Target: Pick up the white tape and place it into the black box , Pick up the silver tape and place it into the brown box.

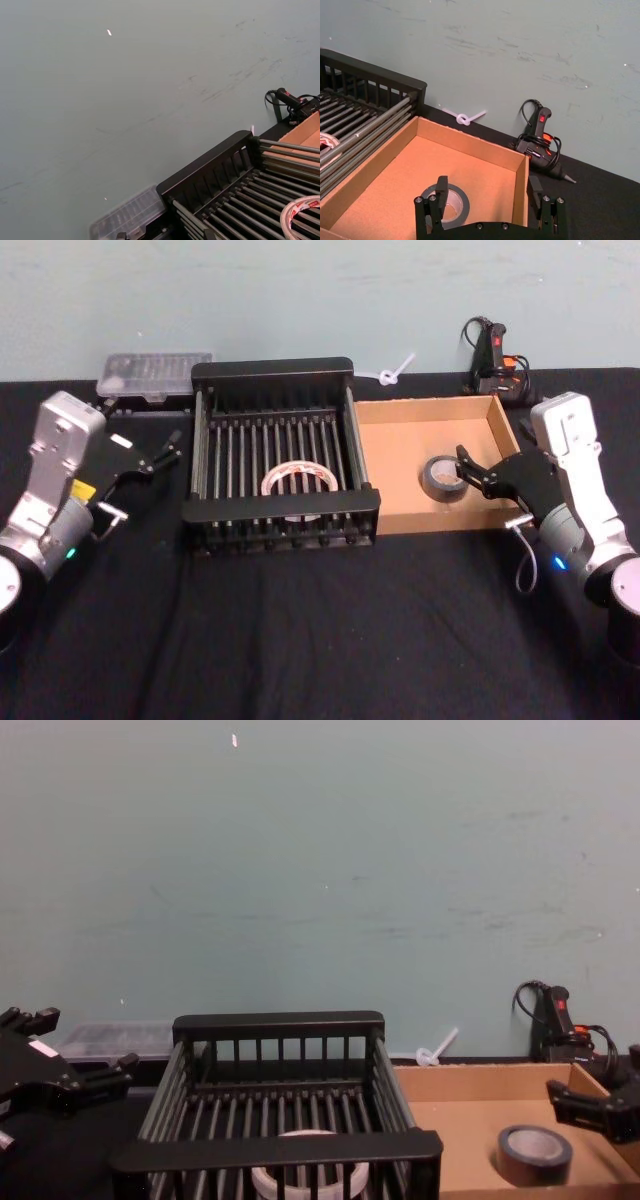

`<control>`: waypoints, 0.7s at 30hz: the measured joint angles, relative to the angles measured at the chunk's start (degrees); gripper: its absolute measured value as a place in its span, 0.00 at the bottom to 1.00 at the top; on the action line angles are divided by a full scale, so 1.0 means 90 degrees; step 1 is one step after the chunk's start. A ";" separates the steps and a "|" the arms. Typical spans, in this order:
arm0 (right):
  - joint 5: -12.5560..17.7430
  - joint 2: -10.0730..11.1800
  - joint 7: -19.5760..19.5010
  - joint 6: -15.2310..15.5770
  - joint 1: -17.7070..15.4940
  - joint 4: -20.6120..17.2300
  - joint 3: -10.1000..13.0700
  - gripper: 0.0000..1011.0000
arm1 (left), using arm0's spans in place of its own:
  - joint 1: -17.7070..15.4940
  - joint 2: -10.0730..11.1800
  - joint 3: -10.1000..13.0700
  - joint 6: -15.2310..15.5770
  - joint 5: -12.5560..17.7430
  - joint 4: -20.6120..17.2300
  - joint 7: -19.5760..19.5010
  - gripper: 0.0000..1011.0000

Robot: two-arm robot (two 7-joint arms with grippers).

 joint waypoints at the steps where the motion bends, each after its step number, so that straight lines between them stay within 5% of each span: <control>1: -0.0019 -0.0015 -0.0016 -0.0012 -0.0017 0.0001 0.0012 0.99 | 0.0000 0.0000 0.0000 0.0000 0.0000 0.0000 0.0000 0.99; 21: -0.0032 -0.0030 -0.0015 -0.0036 -0.0032 0.0003 0.0043 0.99 | 0.0000 0.0000 0.0000 0.0000 0.0000 0.0000 0.0000 0.99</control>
